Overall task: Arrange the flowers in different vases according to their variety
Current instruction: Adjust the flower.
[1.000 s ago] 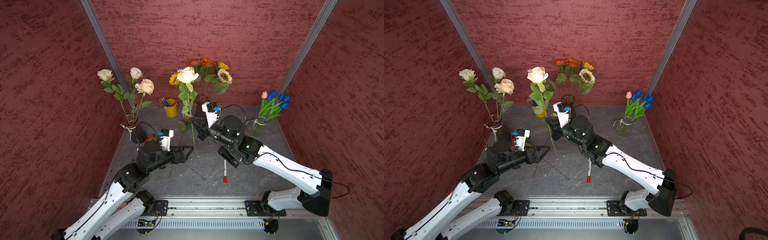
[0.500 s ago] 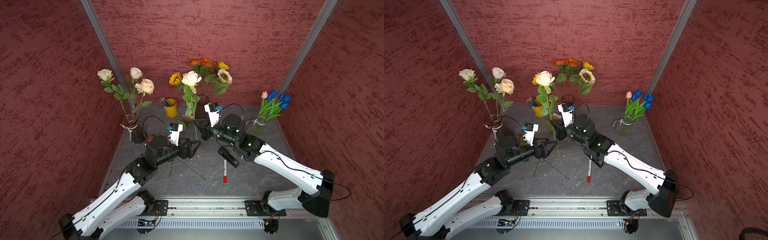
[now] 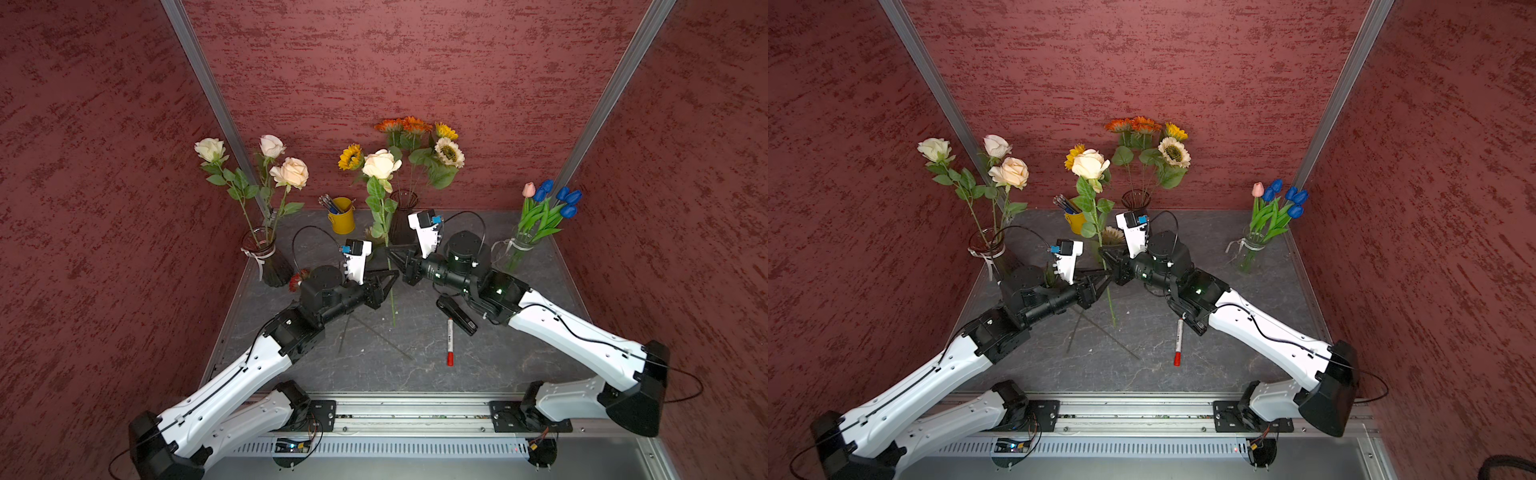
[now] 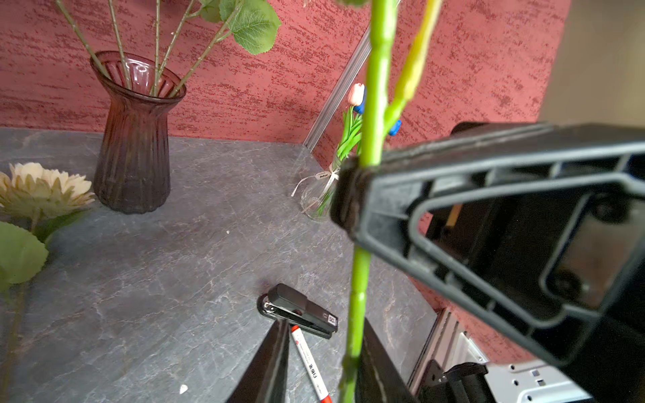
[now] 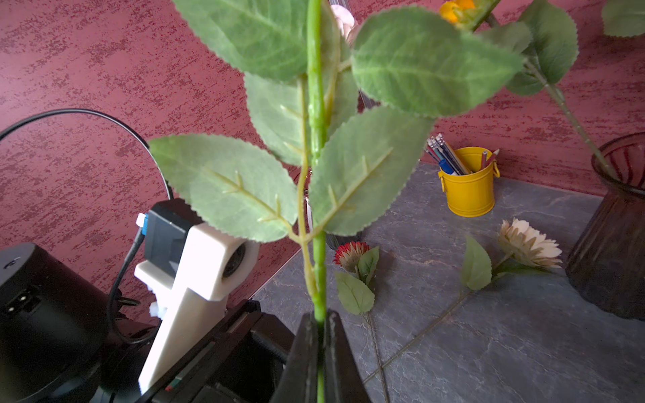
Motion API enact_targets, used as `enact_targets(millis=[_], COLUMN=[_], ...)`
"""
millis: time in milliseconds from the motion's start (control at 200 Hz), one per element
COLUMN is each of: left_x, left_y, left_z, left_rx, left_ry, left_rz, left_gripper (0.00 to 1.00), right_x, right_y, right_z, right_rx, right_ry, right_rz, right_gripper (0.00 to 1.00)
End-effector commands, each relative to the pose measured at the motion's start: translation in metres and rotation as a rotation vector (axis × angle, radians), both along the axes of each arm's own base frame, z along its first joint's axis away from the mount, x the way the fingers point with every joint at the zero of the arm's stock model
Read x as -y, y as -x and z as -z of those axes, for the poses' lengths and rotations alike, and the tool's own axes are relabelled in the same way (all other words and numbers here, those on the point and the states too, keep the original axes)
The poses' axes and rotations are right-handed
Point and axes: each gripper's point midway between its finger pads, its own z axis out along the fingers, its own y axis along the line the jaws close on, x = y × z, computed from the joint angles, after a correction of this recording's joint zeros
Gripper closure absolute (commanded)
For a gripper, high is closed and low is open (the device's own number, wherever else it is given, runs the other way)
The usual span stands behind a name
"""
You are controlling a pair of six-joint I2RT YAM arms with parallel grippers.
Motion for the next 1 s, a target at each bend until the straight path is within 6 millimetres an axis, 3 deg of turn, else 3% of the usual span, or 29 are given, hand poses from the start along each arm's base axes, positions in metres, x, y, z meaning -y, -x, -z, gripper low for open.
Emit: enact_targets(millis=[0, 180, 306, 471, 731, 997], left_x=[-0.002, -0.006, -0.015, -0.045, -0.149, -0.231], left_y=[-0.003, -0.003, -0.002, 0.003, 0.025, 0.041], left_z=[-0.023, -0.028, -0.031, -0.041, -0.067, -0.13], left_rx=[0.056, 0.063, 0.075, 0.111, 0.224, 0.411], left_ry=[0.026, 0.027, 0.021, -0.024, -0.186, -0.393], left_rz=[-0.02, -0.04, -0.071, -0.173, -0.539, -0.902], left_gripper=[0.79, 0.92, 1.0, 1.0, 1.0, 1.0], right_x=[0.005, 0.014, 0.023, 0.038, 0.05, 0.037], right_y=[0.009, 0.011, 0.012, 0.012, 0.011, 0.004], right_z=[-0.011, -0.02, -0.026, -0.022, 0.001, 0.023], right_rx=[-0.002, 0.02, 0.037, 0.042, 0.03, -0.006], right_ry=[-0.039, -0.052, -0.049, -0.021, 0.031, 0.069], right_rz=[-0.018, 0.006, 0.032, 0.086, 0.129, 0.104], right_gripper=[1.0, 0.44, 0.37, 0.29, 0.25, 0.25])
